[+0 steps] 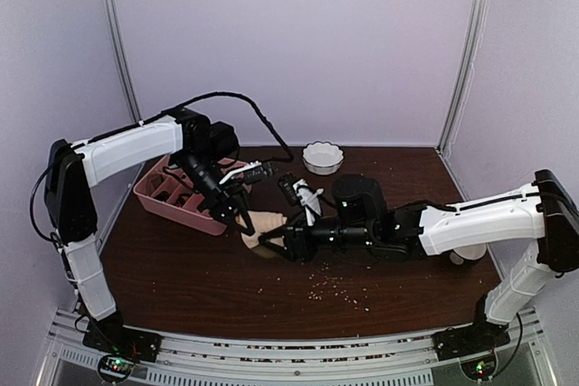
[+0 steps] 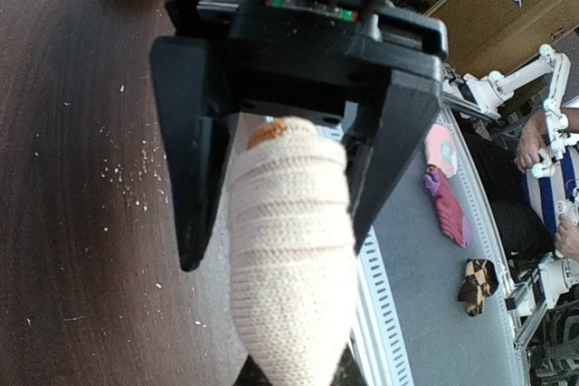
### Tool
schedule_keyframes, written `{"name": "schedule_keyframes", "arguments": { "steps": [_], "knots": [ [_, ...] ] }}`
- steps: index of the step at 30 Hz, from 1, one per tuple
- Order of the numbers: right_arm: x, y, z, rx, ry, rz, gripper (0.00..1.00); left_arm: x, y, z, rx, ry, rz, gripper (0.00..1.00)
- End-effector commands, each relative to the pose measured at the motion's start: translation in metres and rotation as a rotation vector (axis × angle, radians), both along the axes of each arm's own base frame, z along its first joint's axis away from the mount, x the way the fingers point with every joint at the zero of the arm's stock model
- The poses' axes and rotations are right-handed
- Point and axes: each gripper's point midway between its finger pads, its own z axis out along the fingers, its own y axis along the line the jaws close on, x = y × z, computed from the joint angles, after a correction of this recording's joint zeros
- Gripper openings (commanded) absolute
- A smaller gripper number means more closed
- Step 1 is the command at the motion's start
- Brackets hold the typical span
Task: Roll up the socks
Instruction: Roll the sock.
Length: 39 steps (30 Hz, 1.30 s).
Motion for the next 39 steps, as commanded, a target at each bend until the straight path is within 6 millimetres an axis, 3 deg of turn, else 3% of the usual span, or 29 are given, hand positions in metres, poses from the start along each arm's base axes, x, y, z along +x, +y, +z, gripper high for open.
{"name": "schedule_keyframes", "arguments": {
  "steps": [1,5,10,18,21,23,24,25,27,31,35,39],
  "knots": [
    [-0.013,-0.003,0.015,0.101,0.007,0.048,0.70,-0.003,0.000,0.005,-0.006,-0.063,-0.001,0.01],
    [-0.014,-0.010,0.038,0.160,-0.030,0.048,0.74,-0.002,-0.001,0.001,0.010,-0.082,0.002,0.01],
    [-0.013,0.000,0.037,0.147,0.021,0.077,0.64,0.001,-0.004,0.001,0.014,-0.117,0.010,0.00],
    [0.004,0.006,0.018,0.129,0.131,0.032,0.22,0.002,-0.003,0.007,0.007,-0.166,0.015,0.02],
    [0.009,0.004,0.012,0.110,0.172,0.003,0.00,0.007,-0.001,0.011,0.009,-0.228,0.038,0.16],
    [0.014,0.002,0.013,0.111,0.182,-0.030,0.00,0.016,0.000,0.017,0.015,-0.303,0.071,0.31],
    [0.017,-0.001,0.013,0.111,0.183,-0.055,0.00,0.022,0.001,0.022,0.016,-0.355,0.097,0.45],
    [0.020,-0.003,0.014,0.113,0.183,-0.076,0.00,0.027,0.002,0.028,0.016,-0.414,0.121,0.54],
    [0.029,-0.007,0.017,0.109,0.186,-0.141,0.00,0.038,0.004,0.046,0.001,-0.531,0.170,0.62],
    [0.044,-0.016,0.025,0.134,0.217,-0.258,0.00,0.039,0.004,0.071,-0.038,-0.741,0.181,0.68],
    [0.049,-0.017,0.038,0.199,0.295,-0.323,0.00,0.025,-0.003,0.066,-0.020,-0.907,0.124,0.68],
    [0.049,-0.014,0.045,0.262,0.404,-0.346,0.00,0.034,-0.005,0.064,-0.019,-1.034,0.162,0.68]
  ]
}}
